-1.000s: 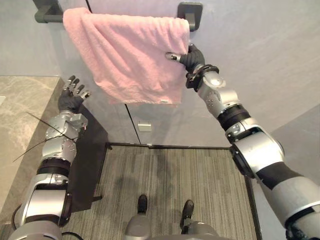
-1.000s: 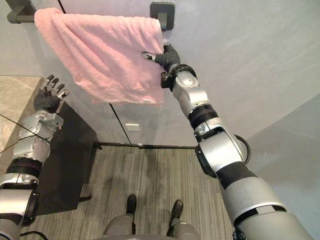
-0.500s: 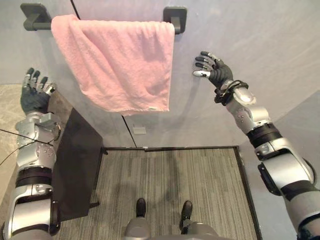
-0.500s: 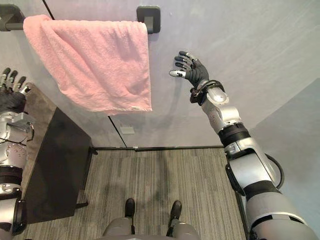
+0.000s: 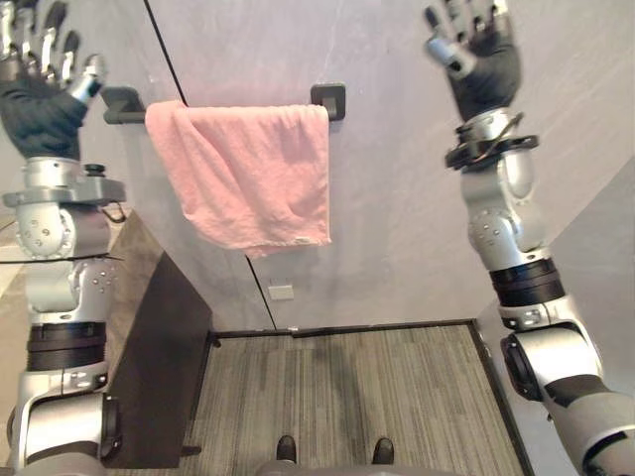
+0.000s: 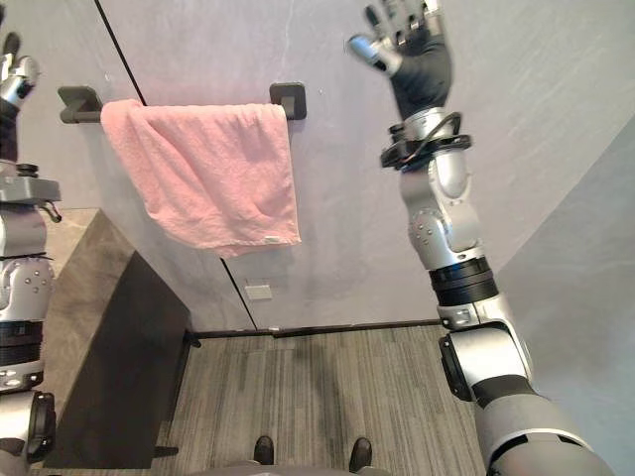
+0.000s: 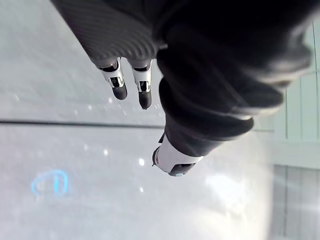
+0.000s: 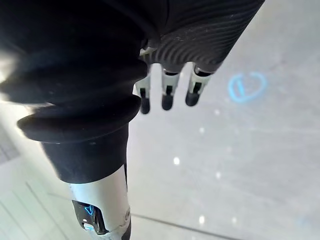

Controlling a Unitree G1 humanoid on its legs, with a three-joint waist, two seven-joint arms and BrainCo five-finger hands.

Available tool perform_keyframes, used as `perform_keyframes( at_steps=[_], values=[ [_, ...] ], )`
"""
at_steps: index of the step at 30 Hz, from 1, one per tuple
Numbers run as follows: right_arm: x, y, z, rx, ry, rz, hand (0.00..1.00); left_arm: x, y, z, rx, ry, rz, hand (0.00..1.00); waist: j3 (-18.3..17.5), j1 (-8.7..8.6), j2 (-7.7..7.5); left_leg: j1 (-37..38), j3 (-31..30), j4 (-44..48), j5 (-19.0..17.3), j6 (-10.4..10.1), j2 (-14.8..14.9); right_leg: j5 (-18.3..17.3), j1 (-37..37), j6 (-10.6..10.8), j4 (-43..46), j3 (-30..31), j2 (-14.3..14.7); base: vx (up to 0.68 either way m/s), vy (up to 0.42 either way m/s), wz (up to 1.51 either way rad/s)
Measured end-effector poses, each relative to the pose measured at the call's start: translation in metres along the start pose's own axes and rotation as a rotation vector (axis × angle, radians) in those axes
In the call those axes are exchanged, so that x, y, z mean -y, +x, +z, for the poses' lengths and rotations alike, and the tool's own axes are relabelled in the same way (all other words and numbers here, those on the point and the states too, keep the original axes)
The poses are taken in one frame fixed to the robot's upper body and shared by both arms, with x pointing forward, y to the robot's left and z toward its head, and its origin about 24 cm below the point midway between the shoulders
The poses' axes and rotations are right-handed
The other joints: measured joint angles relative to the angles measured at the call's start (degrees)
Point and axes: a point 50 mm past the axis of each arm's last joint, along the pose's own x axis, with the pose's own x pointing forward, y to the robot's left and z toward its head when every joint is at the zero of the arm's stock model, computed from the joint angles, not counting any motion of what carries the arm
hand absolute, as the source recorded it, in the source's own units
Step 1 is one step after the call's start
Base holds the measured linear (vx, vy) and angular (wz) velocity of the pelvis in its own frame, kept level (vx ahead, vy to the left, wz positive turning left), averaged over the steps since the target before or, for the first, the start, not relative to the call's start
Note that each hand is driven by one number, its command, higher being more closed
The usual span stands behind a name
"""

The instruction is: Organize washtable

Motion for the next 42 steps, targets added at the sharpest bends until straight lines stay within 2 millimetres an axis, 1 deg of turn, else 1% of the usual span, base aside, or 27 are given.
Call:
perform_keyframes(
  at_steps=[1, 3, 7, 9, 12, 13, 14, 16, 17, 18, 20, 21, 23, 25, 26, 27, 28, 29, 31, 34, 37, 40, 42],
  values=[
    [-0.007, -0.001, -0.007, -0.031, 0.0, 0.045, 0.0, 0.007, -0.003, 0.0, -0.001, -0.01, -0.043, 0.0, -0.2, 0.01, 0.29, 0.1, -0.1, 0.0, 0.0, 0.0, 0.0, 0.0, 0.2, 0.0, 0.0, -0.1, 0.0, -0.03, 0.011, 0.1],
    [-0.018, -0.005, -0.019, -0.093, 0.004, 0.133, 0.0, 0.013, -0.012, -0.007, -0.043, -0.03, -0.114, 0.0, -0.5, 0.0, 0.7, 0.5, -0.3, 0.0, 0.0, 0.0, 0.0, -0.2, 0.6, 0.2, 0.0, -0.3, -0.1, -0.01, 0.005, 0.05],
    [-0.027, -0.016, -0.038, -0.198, 0.001, 0.229, 0.0, 0.016, -0.029, -0.021, -0.138, -0.048, -0.156, 0.0, -0.7, 0.09, 0.52, 0.3, -0.3, 0.0, 0.0, -0.1, -0.1, -0.2, 0.5, 0.3, 0.0, -0.4, -0.2, 0.0, 0.001, 0.01],
    [-0.031, -0.021, -0.046, -0.257, -0.017, 0.279, 0.0, 0.018, -0.034, -0.027, -0.176, -0.052, -0.169, 0.0, -0.7, 0.15, 0.46, -0.1, -0.5, 0.0, 0.1, 0.0, -0.3, -0.1, 0.3, 0.4, 0.0, -0.4, -0.3, 0.01, 0.004, 0.07],
    [-0.035, -0.034, -0.062, -0.38, -0.048, 0.357, 0.0, 0.025, -0.044, -0.047, -0.272, -0.072, -0.202, 0.0, -1.0, 0.31, -0.43, -1.9, -1.2, 0.0, 0.2, -0.2, -0.1, 0.1, -1.2, 0.7, 0.0, -0.5, -0.3, 0.01, -0.003, 0.09],
    [-0.035, -0.035, -0.064, -0.397, -0.048, 0.365, 0.0, 0.025, -0.046, -0.052, -0.297, -0.078, -0.197, 0.0, -1.1, 0.34, -0.71, -2.5, -1.2, 0.0, 0.2, -0.3, -0.1, 0.2, -1.8, 0.7, 0.0, -0.5, -0.3, 0.0, 0.0, 0.0],
    [-0.035, -0.038, -0.069, -0.429, -0.043, 0.378, 0.0, 0.021, -0.051, -0.062, -0.351, -0.087, -0.178, 0.0, -1.0, 0.31, -1.27, -3.5, -1.2, 0.0, 0.7, -0.1, -0.1, 0.8, -2.8, 0.1, 0.0, -0.5, -0.2, 0.0, 0.0, 0.0],
    [-0.031, -0.039, -0.072, -0.46, -0.046, 0.373, 0.0, 0.018, -0.056, -0.077, -0.43, -0.1, -0.159, 0.0, -0.7, 0.32, -2.18, -5.3, -1.2, 0.0, 1.0, -0.2, 0.0, 1.4, -4.5, 0.0, 0.2, -0.4, 0.0, 0.0, 0.0, 0.0],
    [-0.029, -0.039, -0.072, -0.464, -0.04, 0.363, 0.0, 0.018, -0.053, -0.084, -0.461, -0.112, -0.17, 0.0, 0.2, 0.39, -2.81, -5.8, -1.3, 0.0, 1.4, -0.2, 0.1, 1.6, -5.0, -0.1, 0.2, -0.4, 0.1, 0.0, 0.0, 0.0],
    [-0.028, -0.037, -0.073, -0.469, -0.04, 0.361, 0.0, 0.018, -0.049, -0.086, -0.469, -0.107, -0.177, 0.0, 0.4, 0.4, -3.17, -6.3, -1.2, 0.0, 1.4, -0.2, 0.1, 1.8, -5.6, -0.3, 0.2, -0.4, 0.1, 0.0, 0.0, 0.0],
    [-0.033, -0.029, -0.07, -0.464, -0.056, 0.385, 0.0, 0.019, -0.034, -0.084, -0.454, -0.113, -0.205, 0.0, 2.1, 0.35, -3.89, -7.3, -1.2, 0.0, 1.8, -0.3, 0.2, 2.2, -6.6, -0.5, 0.2, -0.4, 0.2, -0.02, 0.005, -0.01],
    [-0.037, -0.021, -0.065, -0.443, -0.065, 0.403, 0.0, 0.023, -0.018, -0.081, -0.425, -0.119, -0.227, 0.0, 3.4, 0.36, -4.12, -8.3, -1.3, 0.1, 2.0, -0.2, 0.2, 2.5, -7.6, -0.6, 0.2, -0.3, 0.3, -0.04, 0.008, 0.0],
    [-0.044, -0.009, -0.061, -0.414, -0.068, 0.421, 0.0, 0.028, 0.0, -0.076, -0.381, -0.144, -0.238, 0.0, 5.1, 0.32, -4.1, -9.9, -1.2, 0.1, 2.5, -0.1, 0.2, 2.9, -9.3, -0.7, 0.2, -0.2, 0.3, -0.04, 0.009, -0.03],
    [-0.049, -0.004, -0.057, -0.397, -0.07, 0.432, 0.0, 0.037, 0.016, -0.071, -0.349, -0.152, -0.262, 0.0, 7.1, 0.35, -4.06, -10.9, -1.2, 0.1, 2.8, -0.1, 0.3, 3.3, -10.4, -0.9, 0.2, -0.2, 0.3, -0.05, 0.013, -0.03],
    [-0.053, -0.002, -0.058, -0.389, -0.06, 0.438, 0.0, 0.041, 0.025, -0.069, -0.335, -0.156, -0.275, 0.0, 7.8, 0.31, -4.12, -12.0, -1.2, 0.1, 3.1, -0.2, 0.4, 3.5, -11.4, -1.0, 0.2, -0.2, 0.5, -0.05, 0.006, -0.01],
    [-0.058, -0.001, -0.06, -0.387, -0.044, 0.443, 0.0, 0.043, 0.029, -0.069, -0.333, -0.16, -0.278, 0.0, 7.9, 0.29, -4.09, -13.0, -1.2, 0.2, 3.3, -0.3, 0.5, 3.7, -12.5, -1.1, 0.2, -0.1, 0.5, -0.04, 0.004, -0.04],
    [-0.063, 0.001, -0.062, -0.384, -0.028, 0.446, 0.0, 0.044, 0.034, -0.069, -0.33, -0.161, -0.276, 0.0, 8.8, 0.14, -4.05, -13.3, -1.1, 0.3, 3.5, -0.3, 0.5, 3.8, -12.8, -1.1, 0.2, -0.1, 0.6, -0.03, 0.02, -0.1],
    [-0.064, 0.008, -0.067, -0.393, -0.043, 0.397, 0.0, 0.049, 0.048, -0.064, -0.306, -0.156, -0.276, 0.0, 11.2, -0.14, -4.01, -14.3, -1.0, 0.4, 4.1, -0.1, 0.6, 4.1, -14.0, -1.3, 0.3, -0.3, 0.7, -0.02, 0.043, -0.09],
    [-0.062, 0.015, -0.066, -0.387, -0.055, 0.364, 0.0, 0.047, 0.052, -0.061, -0.288, -0.154, -0.26, 0.0, 12.3, -0.19, -3.81, -14.5, -1.1, 0.4, 4.1, -0.1, 0.5, 4.1, -14.2, -1.3, 0.3, -0.3, 0.7, -0.02, 0.05, -0.02],
    [-0.066, 0.018, -0.065, -0.371, -0.034, 0.36, 0.0, 0.043, 0.051, -0.064, -0.303, -0.147, -0.234, 0.0, 12.7, -0.17, -3.68, -14.9, -1.2, 0.4, 4.1, -0.1, 0.5, 4.1, -14.6, -1.3, 0.3, -0.2, 0.6, -0.02, 0.041, 0.03],
    [-0.073, 0.026, -0.058, -0.344, -0.039, 0.38, 0.0, 0.033, 0.05, -0.068, -0.317, -0.141, -0.176, 0.0, 14.3, -0.19, -3.53, -15.0, -1.2, 0.4, 4.1, -0.1, 0.5, 4.1, -14.6, -1.3, 0.2, -0.2, 0.6, -0.04, 0.038, 0.01],
    [-0.072, 0.029, -0.054, -0.329, -0.036, 0.372, 0.0, 0.02, 0.052, -0.066, -0.305, -0.149, -0.098, 0.0, 15.3, -0.15, -3.53, -15.1, -1.2, 0.4, 4.1, -0.1, 0.6, 4.1, -14.6, -1.3, 0.2, -0.2, 0.7, -0.04, 0.033, 0.02],
    [-0.07, 0.029, -0.055, -0.336, -0.038, 0.352, 0.0, 0.017, 0.052, -0.067, -0.308, -0.133, -0.061, 0.0, 15.4, -0.28, -3.53, -15.1, -1.2, 0.4, 4.1, -0.1, 0.5, 4.1, -14.6, -1.3, 0.2, -0.2, 0.7, -0.03, 0.038, 0.0]
  ],
)
